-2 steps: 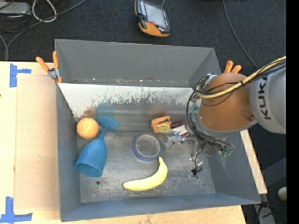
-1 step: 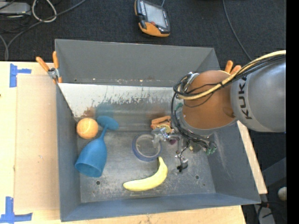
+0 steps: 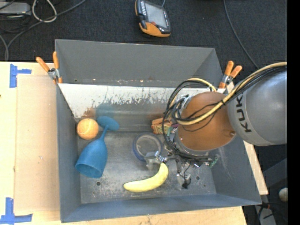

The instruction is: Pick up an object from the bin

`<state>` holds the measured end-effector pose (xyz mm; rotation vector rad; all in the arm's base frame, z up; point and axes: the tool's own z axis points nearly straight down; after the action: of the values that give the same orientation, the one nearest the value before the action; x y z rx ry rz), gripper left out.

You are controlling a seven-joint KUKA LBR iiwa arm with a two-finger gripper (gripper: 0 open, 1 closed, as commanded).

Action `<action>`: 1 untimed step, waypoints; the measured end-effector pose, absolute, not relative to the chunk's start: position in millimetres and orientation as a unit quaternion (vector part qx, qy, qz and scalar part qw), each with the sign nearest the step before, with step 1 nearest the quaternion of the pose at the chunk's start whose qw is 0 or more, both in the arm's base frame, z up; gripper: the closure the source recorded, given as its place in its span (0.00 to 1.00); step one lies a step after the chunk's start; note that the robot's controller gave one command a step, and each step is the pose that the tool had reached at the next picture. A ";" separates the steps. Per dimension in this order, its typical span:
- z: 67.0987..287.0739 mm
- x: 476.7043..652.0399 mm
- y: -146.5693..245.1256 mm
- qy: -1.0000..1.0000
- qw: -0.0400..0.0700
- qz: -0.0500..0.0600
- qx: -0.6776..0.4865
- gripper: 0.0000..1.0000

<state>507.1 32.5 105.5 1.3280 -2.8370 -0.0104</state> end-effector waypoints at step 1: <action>68.9 514.7 38.1 -0.917 0.002 -0.002 0.399 0.00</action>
Offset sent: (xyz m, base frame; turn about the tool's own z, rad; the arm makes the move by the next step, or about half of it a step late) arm -0.0086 0.0361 -0.0355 -0.0799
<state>514.7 38.1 68.9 1.2529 -2.8767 -0.0051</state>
